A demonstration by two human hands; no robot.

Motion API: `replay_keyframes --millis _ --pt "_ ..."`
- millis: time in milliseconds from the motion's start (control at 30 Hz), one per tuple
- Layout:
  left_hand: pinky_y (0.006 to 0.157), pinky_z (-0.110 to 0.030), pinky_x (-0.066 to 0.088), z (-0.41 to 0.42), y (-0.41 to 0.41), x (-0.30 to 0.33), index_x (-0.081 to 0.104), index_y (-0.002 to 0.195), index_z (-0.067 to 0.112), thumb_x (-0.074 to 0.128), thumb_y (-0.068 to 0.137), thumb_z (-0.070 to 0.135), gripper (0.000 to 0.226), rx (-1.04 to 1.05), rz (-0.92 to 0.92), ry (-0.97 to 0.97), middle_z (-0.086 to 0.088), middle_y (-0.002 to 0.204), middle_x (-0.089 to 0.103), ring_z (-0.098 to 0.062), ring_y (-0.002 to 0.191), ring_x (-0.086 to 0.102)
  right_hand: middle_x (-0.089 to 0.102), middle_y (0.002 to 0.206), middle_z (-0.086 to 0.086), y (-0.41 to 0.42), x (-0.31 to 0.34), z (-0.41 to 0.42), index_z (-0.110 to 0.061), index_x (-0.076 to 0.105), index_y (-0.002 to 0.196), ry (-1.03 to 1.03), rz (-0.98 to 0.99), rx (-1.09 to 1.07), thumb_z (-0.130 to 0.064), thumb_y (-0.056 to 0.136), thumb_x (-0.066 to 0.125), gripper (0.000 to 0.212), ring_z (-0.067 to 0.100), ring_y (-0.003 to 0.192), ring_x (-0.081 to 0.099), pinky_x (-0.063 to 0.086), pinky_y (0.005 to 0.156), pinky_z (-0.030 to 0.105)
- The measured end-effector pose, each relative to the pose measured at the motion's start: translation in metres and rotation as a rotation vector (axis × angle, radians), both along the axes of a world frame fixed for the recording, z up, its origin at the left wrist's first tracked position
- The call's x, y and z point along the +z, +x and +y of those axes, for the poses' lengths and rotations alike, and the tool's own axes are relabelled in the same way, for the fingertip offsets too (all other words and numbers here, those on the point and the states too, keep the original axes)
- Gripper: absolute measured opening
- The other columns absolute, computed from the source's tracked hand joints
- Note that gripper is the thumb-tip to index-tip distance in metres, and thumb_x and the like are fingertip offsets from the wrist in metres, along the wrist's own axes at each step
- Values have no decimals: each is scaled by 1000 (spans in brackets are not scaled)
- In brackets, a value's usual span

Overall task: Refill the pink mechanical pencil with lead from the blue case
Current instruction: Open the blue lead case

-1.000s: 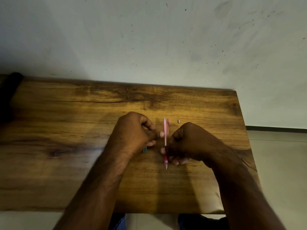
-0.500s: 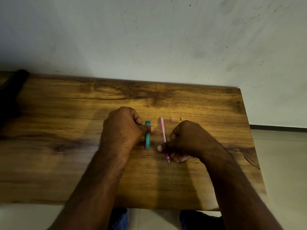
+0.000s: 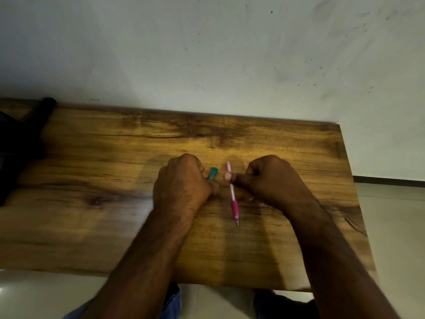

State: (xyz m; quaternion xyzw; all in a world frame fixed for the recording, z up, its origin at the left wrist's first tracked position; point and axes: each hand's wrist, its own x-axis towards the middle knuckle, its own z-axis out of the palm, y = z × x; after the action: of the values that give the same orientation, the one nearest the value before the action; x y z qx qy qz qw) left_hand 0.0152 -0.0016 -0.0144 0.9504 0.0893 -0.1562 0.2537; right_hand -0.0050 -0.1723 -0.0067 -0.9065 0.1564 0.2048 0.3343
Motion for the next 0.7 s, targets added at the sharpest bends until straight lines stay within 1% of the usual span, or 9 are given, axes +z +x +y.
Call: replay_keyframes --millis 67,100,133,200,300,400,533,600,700 --pt "76 -40 61 2 -2 3 67 80 28 90 69 38 27 1 -12 -2 7 84 70 -14 81 68 74 65 -3 1 3 0 -20 72 71 57 -171 -120 -66 76 77 46 12 63 70 59 62 36" --pt "74 -39 61 3 -3 6 66 79 29 90 70 37 27 3 -32 -14 8 82 69 -12 78 67 74 69 -5 2 4 1 -22 73 75 140 -230 -186 -60 79 78 39 9 63 70 59 57 34" --pt "71 -38 61 5 -4 9 64 77 30 91 70 35 28 2 -66 -34 10 79 68 -10 75 66 74 72 -7 3 5 3 -24 73 79 243 -269 -244 -53 82 79 30 6 60 70 56 51 27" --pt "65 -35 59 9 -5 15 62 73 31 90 69 33 29 -26 -151 -80 12 75 66 -6 72 64 75 77 -6 3 6 7 -24 74 84 443 -290 -315 -37 86 81 16 4 55 69 51 49 16" --pt "65 -36 60 15 -8 22 63 77 30 88 70 27 27 -107 -235 -159 11 77 66 -7 73 66 78 80 7 2 5 12 -18 75 90 647 -261 -324 -21 87 82 8 10 61 73 55 54 18" --pt "64 -34 60 17 -10 25 65 80 30 87 71 22 25 -170 -287 -199 12 74 64 -4 70 63 79 80 7 3 4 17 -13 76 91 769 -216 -306 -14 87 81 7 14 66 75 57 58 21" --pt "63 -22 53 21 -11 27 69 84 29 87 73 21 23 -216 -354 -237 14 76 64 0 72 61 80 79 7 4 6 15 -10 77 91 875 -214 -311 -10 85 81 7 17 72 77 62 66 26" --pt "64 -22 54 23 -11 27 71 86 28 87 73 20 22 -237 -358 -236 14 77 65 0 73 62 80 80 10 4 7 14 -7 76 92 880 -222 -289 -9 84 82 10 19 74 77 64 69 28" --pt "65 -24 57 26 -11 27 73 88 28 88 72 20 24 -251 -325 -234 13 78 66 -1 73 63 79 78 12 4 6 16 -5 75 90 837 -227 -269 -6 83 82 10 20 73 77 63 68 28"
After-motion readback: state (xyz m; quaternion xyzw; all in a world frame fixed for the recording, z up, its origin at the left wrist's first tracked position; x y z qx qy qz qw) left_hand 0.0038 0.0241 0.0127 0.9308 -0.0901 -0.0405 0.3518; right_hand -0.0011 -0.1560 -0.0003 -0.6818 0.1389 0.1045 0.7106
